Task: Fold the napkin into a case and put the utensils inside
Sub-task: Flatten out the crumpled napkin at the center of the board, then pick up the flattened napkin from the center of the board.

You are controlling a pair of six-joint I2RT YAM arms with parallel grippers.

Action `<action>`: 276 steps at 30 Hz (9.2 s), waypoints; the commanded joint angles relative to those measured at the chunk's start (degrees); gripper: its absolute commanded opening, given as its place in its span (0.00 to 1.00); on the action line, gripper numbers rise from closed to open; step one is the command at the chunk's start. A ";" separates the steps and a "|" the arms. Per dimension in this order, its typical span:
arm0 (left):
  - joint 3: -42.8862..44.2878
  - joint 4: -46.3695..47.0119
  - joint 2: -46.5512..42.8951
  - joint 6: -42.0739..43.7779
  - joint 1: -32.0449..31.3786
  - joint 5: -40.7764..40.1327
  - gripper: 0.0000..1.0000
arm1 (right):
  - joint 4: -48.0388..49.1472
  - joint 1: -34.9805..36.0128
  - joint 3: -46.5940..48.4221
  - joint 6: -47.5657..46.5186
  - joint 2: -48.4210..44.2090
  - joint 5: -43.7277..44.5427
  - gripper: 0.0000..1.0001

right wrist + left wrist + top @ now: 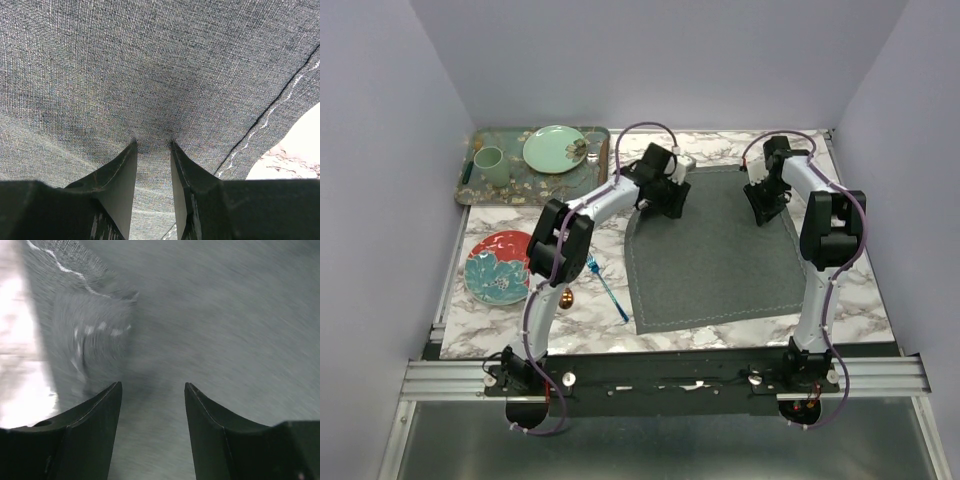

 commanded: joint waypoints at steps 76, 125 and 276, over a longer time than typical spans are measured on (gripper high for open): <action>-9.81 2.00 -14.48 9.13 11.19 -6.58 0.65 | -1.21 -2.88 0.25 0.56 -6.09 -3.76 0.49; 23.31 -2.86 7.65 -8.08 9.78 -11.48 0.73 | -0.25 -13.60 22.57 8.81 3.13 -10.80 0.61; -24.68 -3.20 -12.74 -1.67 3.54 -14.20 0.38 | -4.03 -11.93 -10.38 -11.13 -11.98 -12.03 0.01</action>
